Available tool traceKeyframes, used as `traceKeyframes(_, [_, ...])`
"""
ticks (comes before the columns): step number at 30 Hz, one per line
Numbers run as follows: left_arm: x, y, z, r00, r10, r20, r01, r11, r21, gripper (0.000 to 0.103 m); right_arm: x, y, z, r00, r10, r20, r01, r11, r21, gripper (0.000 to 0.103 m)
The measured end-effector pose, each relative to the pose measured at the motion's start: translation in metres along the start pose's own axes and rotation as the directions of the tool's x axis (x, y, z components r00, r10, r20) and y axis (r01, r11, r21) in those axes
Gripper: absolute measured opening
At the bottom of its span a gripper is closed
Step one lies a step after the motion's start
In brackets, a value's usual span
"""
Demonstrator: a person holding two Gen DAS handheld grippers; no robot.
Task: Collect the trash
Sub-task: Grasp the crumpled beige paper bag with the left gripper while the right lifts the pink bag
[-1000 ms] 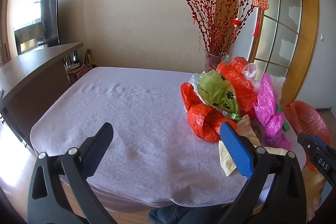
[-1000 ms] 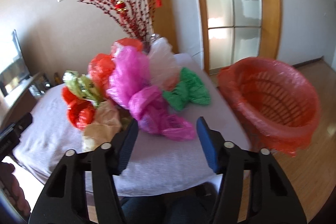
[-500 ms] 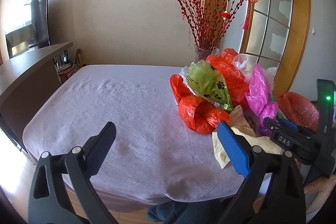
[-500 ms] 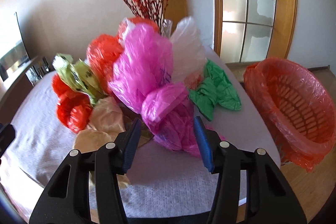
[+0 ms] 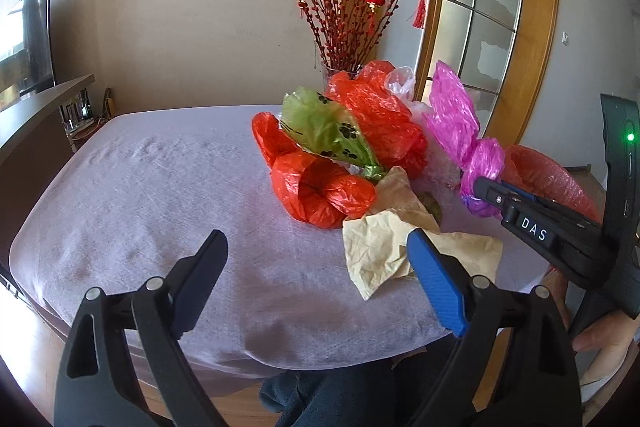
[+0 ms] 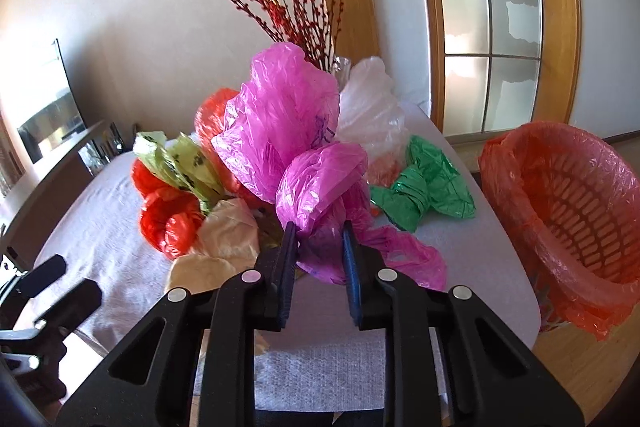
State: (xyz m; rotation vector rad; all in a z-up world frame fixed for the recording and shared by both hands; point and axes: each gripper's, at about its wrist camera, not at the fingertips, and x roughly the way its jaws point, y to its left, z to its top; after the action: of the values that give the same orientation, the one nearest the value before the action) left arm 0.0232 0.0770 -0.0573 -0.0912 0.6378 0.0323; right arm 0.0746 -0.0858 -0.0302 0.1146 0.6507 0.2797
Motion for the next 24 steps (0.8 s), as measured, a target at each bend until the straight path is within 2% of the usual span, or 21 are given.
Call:
traceKeyframes(5, [0.003, -0.012, 0.001, 0.999, -0.045, -0.010, 0.045, 0.999, 0.013, 0.089, -0.017, -0.004, 0.005, 0.999, 0.004, 0.051, -0.004, 1.000, 0.005, 0.022])
traceKeyframes(11, [0.006, -0.038, 0.008, 0.992, -0.122, -0.020, 0.122, 0.992, 0.022, 0.089, -0.050, -0.017, 0.013, 0.990, -0.060, 0.128, 0.059, 0.998, 0.009, 0.022])
traceKeyframes(15, [0.020, -0.062, 0.011, 0.994, -0.095, -0.047, 0.098, 0.993, 0.072, 0.088, -0.058, -0.037, 0.007, 0.983, -0.129, 0.133, 0.127, 0.992, 0.023, 0.022])
traceKeyframes(19, [0.050, -0.071, 0.005, 0.985, -0.075, -0.153, 0.086, 0.994, 0.071, 0.069, -0.059, -0.056, -0.004, 0.982, -0.161, 0.101, 0.154, 0.985, 0.075, 0.022])
traceKeyframes(21, [0.062, -0.069, 0.000, 0.977, -0.087, -0.195, 0.099, 0.994, 0.052, 0.051, -0.060, -0.060, -0.008, 0.982, -0.166, 0.095, 0.158, 0.984, 0.079, 0.022])
traceKeyframes(23, [0.070, -0.064, -0.003, 0.964, -0.140, -0.227, 0.148, 0.989, 0.017, 0.009, -0.061, -0.062, -0.011, 0.981, -0.167, 0.095, 0.160, 0.984, 0.075, 0.022])
traceKeyframes(24, [0.071, -0.062, -0.003, 0.956, -0.175, -0.234, 0.178, 0.984, -0.009, 0.006, -0.062, -0.061, -0.011, 0.981, -0.168, 0.097, 0.161, 0.984, 0.072, 0.022])
